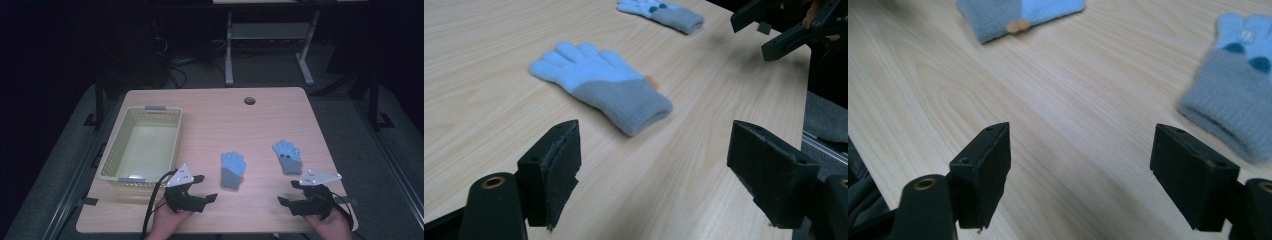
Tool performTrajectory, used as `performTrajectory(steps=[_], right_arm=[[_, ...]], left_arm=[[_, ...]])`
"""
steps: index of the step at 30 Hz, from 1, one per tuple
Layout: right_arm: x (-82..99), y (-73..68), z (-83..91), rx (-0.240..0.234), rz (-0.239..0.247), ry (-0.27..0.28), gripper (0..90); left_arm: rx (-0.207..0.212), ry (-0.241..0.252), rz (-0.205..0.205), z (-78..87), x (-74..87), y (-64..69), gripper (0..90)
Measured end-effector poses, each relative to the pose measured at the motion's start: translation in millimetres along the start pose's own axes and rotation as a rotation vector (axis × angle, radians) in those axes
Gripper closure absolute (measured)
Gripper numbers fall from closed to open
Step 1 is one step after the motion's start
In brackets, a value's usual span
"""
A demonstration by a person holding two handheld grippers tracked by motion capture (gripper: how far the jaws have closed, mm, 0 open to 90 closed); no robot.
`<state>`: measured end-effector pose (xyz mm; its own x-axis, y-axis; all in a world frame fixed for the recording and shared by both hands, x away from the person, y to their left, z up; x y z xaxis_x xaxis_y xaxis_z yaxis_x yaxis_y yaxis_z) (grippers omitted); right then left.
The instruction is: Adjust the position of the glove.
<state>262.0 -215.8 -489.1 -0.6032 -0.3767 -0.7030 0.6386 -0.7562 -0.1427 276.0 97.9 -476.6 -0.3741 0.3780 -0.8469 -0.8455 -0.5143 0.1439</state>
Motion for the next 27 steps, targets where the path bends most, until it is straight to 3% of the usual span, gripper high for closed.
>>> performTrajectory(steps=[5,12,19,22,27], right_arm=[[-0.2,1.2,1.1,-0.011,0.006,0.006,23.7],[-3.2,-0.3,3.6,0.007,0.007,0.006,22.6],[-12.3,-3.6,3.6,-0.014,0.018,-0.039,21.5],[-18.7,-0.2,4.8,-0.020,0.017,-0.035,21.4],[-29.5,4.6,5.7,-0.022,0.018,-0.066,21.7]], left_arm=[[0.010,0.002,0.018,-2.1,-0.1,-0.9,21.4],[0.014,-0.002,0.002,-1.1,1.6,3.3,21.4],[0.021,0.021,0.002,3.4,-0.9,6.4,21.5],[0.026,0.032,0.022,4.7,-2.7,5.7,21.5],[0.019,0.035,0.017,6.6,-4.5,4.3,21.5]])
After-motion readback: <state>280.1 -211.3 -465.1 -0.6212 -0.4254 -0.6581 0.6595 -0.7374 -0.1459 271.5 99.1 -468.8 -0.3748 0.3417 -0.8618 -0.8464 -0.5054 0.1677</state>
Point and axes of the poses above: each handheld gripper's, and its own axes: z roughly backward along the jaws, x roughly out of its underside, y roughly to its right, the point moved 6 cm from there along -z, roughly forward along the jaws, and after that the axes turned 3 degrees about -z, right-handed, at the moved point
